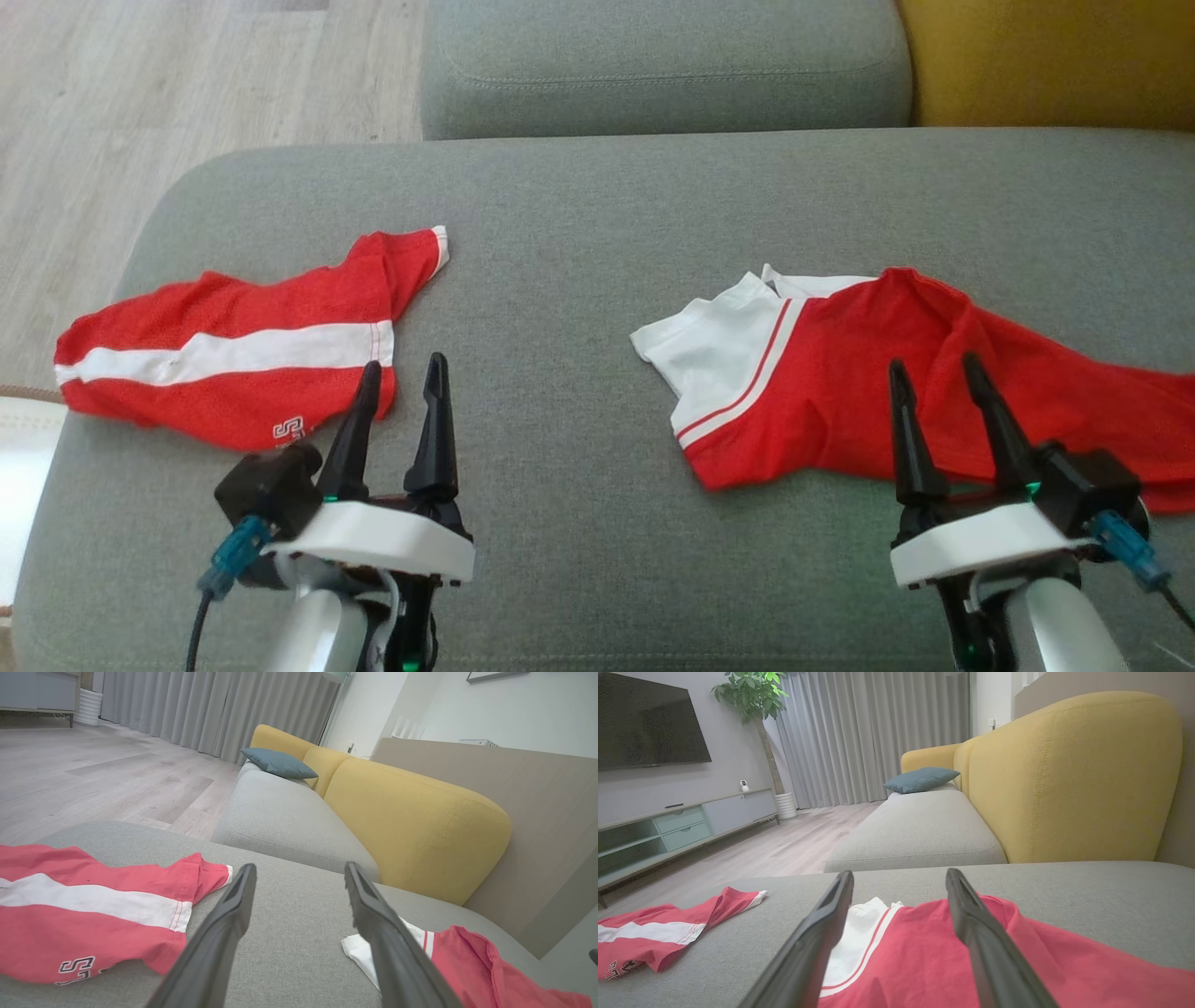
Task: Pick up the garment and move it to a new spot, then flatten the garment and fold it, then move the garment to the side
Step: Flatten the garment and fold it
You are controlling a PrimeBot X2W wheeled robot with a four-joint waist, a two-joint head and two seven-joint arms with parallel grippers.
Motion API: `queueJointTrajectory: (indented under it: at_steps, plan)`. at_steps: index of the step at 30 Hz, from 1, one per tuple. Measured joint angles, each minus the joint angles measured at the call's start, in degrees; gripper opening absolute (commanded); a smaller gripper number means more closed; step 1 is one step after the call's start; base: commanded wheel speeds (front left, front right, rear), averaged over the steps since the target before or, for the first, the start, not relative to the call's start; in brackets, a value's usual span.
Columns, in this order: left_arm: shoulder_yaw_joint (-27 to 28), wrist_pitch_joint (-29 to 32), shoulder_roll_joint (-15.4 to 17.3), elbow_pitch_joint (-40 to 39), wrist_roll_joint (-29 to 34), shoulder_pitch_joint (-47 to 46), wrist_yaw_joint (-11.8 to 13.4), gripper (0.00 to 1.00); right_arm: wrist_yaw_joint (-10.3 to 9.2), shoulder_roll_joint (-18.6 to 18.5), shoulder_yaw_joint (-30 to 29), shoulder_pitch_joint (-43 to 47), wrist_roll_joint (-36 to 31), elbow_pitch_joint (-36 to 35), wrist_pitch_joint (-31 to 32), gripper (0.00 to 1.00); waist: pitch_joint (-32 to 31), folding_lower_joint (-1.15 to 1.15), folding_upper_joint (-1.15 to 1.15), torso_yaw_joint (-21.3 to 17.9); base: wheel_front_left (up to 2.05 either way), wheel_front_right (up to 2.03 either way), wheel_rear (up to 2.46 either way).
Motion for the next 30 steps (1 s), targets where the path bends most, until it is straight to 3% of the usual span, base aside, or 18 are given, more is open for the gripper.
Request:
queueJointTrajectory:
  at_steps: [5,20,30]
  plan:
    - [-0.49,0.0,0.01,0.67,0.01,-0.02,-0.01,1.0,0.0,0.0,0.03,-0.53,-1.12,1.67,0.1,1.0,0.37,0.0,0.0,1.1,0.0,0.0,0.0]
    - [-4.67,0.0,0.0,2.49,-0.3,-2.46,0.0,1.0,0.0,-0.33,0.93,-16.36,-10.01,15.8,14.26,1.0,5.98,0.0,0.0,6.52,0.0,0.0,0.0]
    - [-7.2,0.0,-0.01,2.37,-1.74,-5.17,0.52,1.0,0.0,-6.1,1.58,-27.79,-10.69,27.13,19.25,1.0,10.88,0.0,0.0,11.14,0.0,0.0,0.0]
